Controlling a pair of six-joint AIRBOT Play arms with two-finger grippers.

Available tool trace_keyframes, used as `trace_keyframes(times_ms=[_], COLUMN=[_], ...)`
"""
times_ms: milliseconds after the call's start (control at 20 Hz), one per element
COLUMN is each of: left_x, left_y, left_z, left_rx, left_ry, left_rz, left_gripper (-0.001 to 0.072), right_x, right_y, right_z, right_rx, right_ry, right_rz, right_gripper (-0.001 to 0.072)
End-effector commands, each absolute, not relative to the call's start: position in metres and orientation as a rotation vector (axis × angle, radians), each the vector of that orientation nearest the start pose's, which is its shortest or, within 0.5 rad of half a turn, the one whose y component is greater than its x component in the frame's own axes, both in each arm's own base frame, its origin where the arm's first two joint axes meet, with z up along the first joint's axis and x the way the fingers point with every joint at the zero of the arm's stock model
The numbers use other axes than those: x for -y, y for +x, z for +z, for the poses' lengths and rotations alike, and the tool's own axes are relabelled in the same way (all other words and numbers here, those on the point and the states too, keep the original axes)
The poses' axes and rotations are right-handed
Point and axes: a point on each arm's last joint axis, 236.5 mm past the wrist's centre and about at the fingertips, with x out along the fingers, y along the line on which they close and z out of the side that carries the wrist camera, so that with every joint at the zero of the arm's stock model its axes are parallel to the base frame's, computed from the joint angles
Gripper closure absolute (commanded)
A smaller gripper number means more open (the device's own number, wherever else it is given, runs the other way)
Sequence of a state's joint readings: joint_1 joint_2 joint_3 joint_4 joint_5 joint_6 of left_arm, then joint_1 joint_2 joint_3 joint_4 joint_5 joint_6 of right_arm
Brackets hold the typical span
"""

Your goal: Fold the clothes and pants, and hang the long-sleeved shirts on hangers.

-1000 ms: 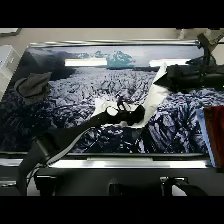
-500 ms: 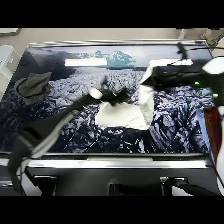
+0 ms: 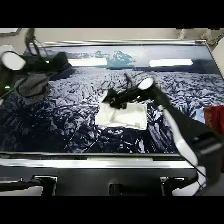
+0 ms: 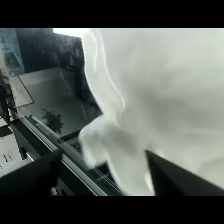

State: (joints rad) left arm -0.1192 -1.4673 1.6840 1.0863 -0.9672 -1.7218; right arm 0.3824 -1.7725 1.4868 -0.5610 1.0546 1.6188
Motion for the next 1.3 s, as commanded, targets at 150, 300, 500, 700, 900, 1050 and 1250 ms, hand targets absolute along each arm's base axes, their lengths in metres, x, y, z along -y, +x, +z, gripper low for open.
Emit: trace_keyframes(times_ms=[150, 300, 500, 700, 900, 1050, 1250], left_x=[0.132, 0.129, 0.130, 0.130, 0.132, 0.137, 0.144], left_y=[0.470, 0.468, 0.467, 0.467, 0.467, 0.465, 0.463], left_z=[0.225, 0.230, 0.230, 0.230, 0.230, 0.231, 0.231], left_rx=[-0.763, -0.750, -0.748, -0.752, -0.756, -0.758, -0.762], left_ry=[-0.367, -0.352, -0.348, -0.368, -0.385, -0.383, -0.378], left_rz=[-0.353, -0.346, -0.350, -0.343, -0.339, -0.351, -0.366], left_gripper=[0.0688, 0.0688, 0.0688, 0.0687, 0.0687, 0.0687, 0.0687], right_x=[-0.319, -0.173, -0.012, -0.061, -0.103, -0.121, -0.130], right_y=[0.449, 0.474, 0.400, 0.379, 0.391, 0.388, 0.385], right_z=[-0.001, 0.021, -0.020, -0.053, -0.074, -0.090, -0.102], right_rx=[-1.369, -1.301, -1.550, -1.501, -1.432, -1.469, -1.507], right_ry=[0.914, 0.813, 0.723, 0.863, 0.916, 0.921, 0.928], right_rz=[0.625, 0.433, 0.125, 0.402, 0.517, 0.541, 0.517], right_gripper=[0.0005, 0.0016, 0.0037, 0.0083, 0.0087, 0.0132, 0.0612])
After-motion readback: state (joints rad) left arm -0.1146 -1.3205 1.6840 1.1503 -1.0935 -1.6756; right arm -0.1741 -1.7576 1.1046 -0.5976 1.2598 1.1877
